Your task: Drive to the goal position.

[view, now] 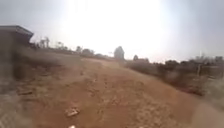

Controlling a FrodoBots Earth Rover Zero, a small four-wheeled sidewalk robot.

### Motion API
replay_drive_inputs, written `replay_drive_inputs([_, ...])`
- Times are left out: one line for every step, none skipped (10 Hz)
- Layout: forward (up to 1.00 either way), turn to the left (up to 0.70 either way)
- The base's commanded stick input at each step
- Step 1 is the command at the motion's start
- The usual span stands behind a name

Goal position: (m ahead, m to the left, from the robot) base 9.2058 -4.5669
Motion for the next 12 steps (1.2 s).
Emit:
replay_drive_inputs([0.45,-0.27])
replay_drive_inputs([0.45,-0.27])
replay_drive_inputs([0.45,-0.27])
replay_drive_inputs([0.45,-0.27])
replay_drive_inputs([0.45,-0.21])
replay_drive_inputs([0.45,-0.09])
replay_drive_inputs([0.45,0.0])
replay_drive_inputs([0.45,0.0])
replay_drive_inputs([0.45,0.0])
replay_drive_inputs([0.45,0.0])
replay_drive_inputs([0.45,0.0])
replay_drive_inputs([0.51,0.0])
